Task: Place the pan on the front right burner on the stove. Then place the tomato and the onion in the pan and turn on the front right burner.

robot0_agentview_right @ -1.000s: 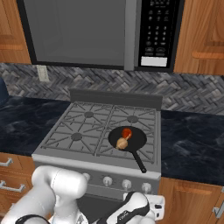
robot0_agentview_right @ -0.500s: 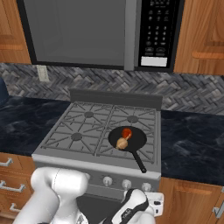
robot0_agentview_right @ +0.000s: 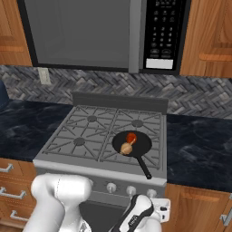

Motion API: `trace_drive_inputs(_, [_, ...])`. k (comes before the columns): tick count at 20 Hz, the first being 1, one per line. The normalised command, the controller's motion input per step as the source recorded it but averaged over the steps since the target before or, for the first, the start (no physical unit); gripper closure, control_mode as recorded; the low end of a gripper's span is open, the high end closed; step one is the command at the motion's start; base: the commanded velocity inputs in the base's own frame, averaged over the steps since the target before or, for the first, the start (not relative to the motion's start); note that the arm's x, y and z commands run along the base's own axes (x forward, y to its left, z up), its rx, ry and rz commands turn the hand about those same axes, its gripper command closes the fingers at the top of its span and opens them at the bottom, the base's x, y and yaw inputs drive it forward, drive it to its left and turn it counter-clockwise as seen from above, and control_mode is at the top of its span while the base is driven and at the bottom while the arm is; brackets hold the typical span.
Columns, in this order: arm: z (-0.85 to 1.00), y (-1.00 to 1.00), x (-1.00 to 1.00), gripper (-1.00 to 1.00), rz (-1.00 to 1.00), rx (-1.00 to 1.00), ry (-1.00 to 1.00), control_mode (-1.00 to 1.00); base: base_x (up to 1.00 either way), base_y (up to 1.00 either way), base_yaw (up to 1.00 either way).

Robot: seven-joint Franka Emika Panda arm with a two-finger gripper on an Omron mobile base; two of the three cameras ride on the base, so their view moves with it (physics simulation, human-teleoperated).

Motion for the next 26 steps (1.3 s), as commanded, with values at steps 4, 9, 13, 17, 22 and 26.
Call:
trace_drive_inputs(4, [-0.23,-0.14,0.15,-1.00,0.00,0.00,0.00,-1.00,0.00,0.00,0.00])
trace_drive_inputs(9, [-0.23,-0.05,0.14,-1.00,0.00,0.00,0.00,-1.00,0.00,0.00,0.00])
trace_drive_inputs(13, [-0.23,0.00,0.10,1.00,0.00,-0.02,0.00,-1.00,0.00,0.00,0.00])
trace_drive_inputs(17, [-0.16,0.02,0.00,1.00,0.00,-0.06,-0.01,-1.00,0.00,0.00,0.00])
trace_drive_inputs(22, [-0.02,0.03,0.00,1.00,0.00,-0.21,-0.11,-1.00,0.00,0.00,0.00])
trace_drive_inputs(26, [0.00,0.00,0.00,1.00,0.06,-0.38,-0.18,-1.00,0.00,0.00,0.00])
